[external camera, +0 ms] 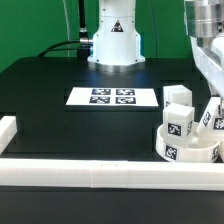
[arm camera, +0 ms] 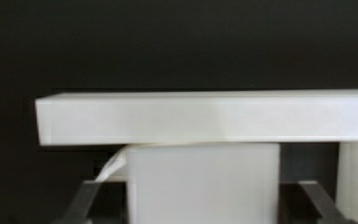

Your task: Assemble stool

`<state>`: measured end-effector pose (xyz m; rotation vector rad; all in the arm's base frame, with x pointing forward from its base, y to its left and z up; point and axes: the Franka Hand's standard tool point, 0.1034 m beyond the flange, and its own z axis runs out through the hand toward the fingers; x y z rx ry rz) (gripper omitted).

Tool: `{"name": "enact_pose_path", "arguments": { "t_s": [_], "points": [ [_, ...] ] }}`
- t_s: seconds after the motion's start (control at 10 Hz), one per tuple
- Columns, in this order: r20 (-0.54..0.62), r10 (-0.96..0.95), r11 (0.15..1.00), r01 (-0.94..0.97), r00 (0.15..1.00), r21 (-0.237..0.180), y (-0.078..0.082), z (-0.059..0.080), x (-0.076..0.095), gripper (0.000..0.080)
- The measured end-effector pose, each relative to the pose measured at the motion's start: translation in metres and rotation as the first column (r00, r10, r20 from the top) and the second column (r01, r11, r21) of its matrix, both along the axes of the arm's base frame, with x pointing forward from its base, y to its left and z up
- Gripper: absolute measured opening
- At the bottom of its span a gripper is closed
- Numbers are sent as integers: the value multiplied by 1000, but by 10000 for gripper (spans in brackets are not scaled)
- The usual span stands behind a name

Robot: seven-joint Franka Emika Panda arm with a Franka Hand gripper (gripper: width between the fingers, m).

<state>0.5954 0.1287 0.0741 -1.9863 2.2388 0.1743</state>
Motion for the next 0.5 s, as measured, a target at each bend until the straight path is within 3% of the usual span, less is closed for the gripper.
{"name": "enact_pose_path", "arguments": {
  "t_s": [0.5],
  "points": [
    [-26, -239, 971, 239, 971, 4, 1, 1, 2, 340]
  ]
}}
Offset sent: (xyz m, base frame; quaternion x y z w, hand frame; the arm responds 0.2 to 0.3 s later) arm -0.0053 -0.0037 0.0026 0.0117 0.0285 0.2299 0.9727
